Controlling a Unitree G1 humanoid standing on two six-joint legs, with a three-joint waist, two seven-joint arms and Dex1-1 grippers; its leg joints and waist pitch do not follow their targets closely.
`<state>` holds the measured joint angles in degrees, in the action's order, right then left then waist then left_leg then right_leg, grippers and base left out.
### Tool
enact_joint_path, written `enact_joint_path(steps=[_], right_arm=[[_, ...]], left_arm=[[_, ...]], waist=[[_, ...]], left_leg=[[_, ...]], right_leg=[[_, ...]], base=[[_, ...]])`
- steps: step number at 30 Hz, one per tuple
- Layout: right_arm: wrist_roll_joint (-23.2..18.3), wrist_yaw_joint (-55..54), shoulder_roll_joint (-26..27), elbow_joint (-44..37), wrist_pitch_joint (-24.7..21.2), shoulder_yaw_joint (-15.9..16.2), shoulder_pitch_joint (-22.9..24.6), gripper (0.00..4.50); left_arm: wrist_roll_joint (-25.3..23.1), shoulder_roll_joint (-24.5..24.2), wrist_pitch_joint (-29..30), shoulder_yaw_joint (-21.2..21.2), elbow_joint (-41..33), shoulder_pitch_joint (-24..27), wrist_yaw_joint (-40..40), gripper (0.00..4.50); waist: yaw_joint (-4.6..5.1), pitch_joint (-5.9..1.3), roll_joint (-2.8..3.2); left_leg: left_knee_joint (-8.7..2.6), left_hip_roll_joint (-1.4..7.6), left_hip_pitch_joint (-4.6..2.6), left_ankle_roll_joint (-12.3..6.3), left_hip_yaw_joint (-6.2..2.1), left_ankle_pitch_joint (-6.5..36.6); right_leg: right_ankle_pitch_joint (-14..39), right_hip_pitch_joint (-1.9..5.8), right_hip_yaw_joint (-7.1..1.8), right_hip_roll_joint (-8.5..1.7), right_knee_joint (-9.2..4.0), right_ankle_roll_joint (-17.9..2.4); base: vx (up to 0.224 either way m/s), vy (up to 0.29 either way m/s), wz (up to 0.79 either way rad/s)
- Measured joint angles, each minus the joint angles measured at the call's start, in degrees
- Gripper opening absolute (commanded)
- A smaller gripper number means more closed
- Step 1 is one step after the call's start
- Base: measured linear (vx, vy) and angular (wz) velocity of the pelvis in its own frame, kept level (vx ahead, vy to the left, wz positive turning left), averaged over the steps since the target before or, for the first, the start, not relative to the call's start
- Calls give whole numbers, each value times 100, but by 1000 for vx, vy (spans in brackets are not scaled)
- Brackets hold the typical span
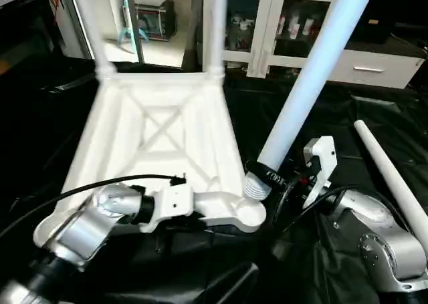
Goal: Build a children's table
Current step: Pick table leg
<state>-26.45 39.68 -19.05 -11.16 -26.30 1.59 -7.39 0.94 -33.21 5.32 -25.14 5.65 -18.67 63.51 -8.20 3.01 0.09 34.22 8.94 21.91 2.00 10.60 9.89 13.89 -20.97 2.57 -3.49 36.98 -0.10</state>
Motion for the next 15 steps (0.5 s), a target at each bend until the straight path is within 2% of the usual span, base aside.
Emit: enact_joint_path(steps=[3,5,8,15], right_arm=[[0,23,-29,17,-33,1,-49,189],[-2,28,-28,55,-57,4,-200,189],[-12,49,-33,54,-57,5,-216,189],[-17,38,-35,40,-59,4,-134,189]], left_arm=[[-46,28,-71,5,104,-39,-42,0],[-182,121,-97,3,277,-168,-183,49],[-290,165,-167,9,395,-223,-436,67],[19,232,73,192,414,-219,-264,120]], waist=[[11,0,-2],[5,0,-4],[26,-6,-35],[91,0,-78]], left_leg=[[-2,1,-2,0,0,0],[-4,2,-1,0,1,0],[-5,4,-7,0,1,0],[-4,4,-2,0,2,0]], right_leg=[[1,-2,1,1,1,2],[1,-3,2,0,4,3],[0,-4,3,1,4,4],[-2,-10,1,1,-1,1]], base=[[0,0,0],[0,0,0],[0,0,0],[0,0,0]])
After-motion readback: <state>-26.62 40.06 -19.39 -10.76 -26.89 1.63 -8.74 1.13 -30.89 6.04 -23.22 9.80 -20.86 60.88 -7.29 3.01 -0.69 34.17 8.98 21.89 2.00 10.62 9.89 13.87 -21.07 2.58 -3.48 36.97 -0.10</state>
